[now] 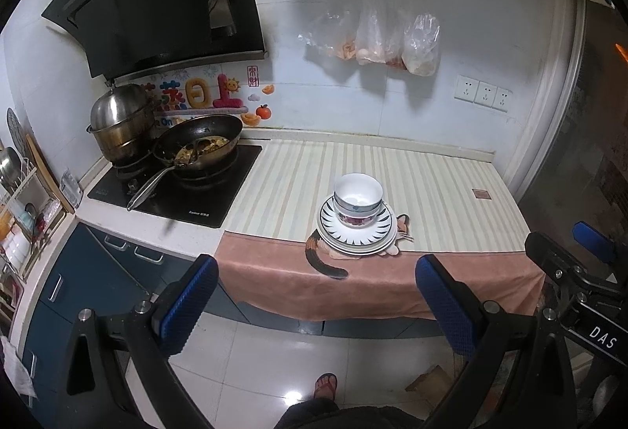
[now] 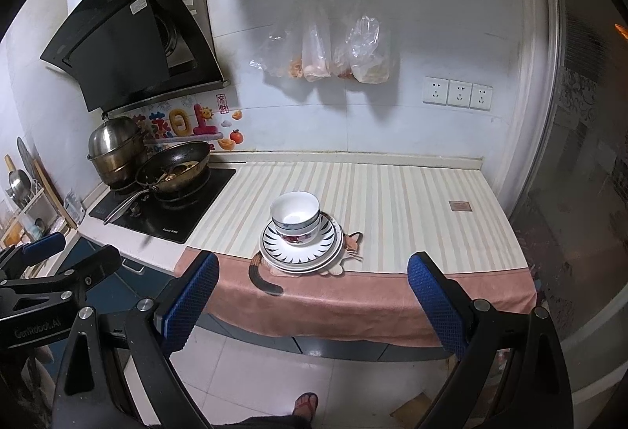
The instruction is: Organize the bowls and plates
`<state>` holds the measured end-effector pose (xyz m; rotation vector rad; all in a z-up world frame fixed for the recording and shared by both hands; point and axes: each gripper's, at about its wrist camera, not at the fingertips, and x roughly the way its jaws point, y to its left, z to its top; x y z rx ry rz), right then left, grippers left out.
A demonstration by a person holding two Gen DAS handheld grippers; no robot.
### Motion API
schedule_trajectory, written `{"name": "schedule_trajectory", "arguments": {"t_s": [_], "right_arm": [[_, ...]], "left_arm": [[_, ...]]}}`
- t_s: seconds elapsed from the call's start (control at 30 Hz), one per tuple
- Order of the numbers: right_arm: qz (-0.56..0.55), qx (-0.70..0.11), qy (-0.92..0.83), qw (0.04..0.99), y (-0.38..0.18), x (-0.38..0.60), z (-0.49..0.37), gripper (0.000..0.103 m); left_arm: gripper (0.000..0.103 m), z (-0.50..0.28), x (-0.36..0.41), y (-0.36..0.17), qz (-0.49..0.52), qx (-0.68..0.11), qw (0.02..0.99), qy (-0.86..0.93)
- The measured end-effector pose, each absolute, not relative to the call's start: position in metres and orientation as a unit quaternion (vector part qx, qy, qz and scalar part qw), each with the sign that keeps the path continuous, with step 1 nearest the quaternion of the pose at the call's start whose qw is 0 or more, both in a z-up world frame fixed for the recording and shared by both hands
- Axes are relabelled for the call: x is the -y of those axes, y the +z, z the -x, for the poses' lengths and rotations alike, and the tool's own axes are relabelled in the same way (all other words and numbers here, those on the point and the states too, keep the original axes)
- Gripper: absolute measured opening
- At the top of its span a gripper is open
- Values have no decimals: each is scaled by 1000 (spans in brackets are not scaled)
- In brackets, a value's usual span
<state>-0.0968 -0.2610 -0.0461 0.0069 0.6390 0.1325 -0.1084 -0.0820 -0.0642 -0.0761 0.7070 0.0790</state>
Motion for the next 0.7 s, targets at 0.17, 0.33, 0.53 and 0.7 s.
{"name": "schedule_trajectory", "arguments": {"t_s": [0.17,0.33,0.53,0.7], "right_arm": [[-6,-313,61,948,-48,260,96,99],[-9,-315,58,947,-48,256,97,99],[-10,-316,56,947,-50,249,102,99],[-9,-317,54,947,-54,239,106,99]], "left_arm": [[103,109,78,-65,37,-348,936,36],[103,111,70,-67,35,-353,934,34],[103,106,57,-69,33,-357,933,31],[103,105,51,-70,32,-358,932,30]]}}
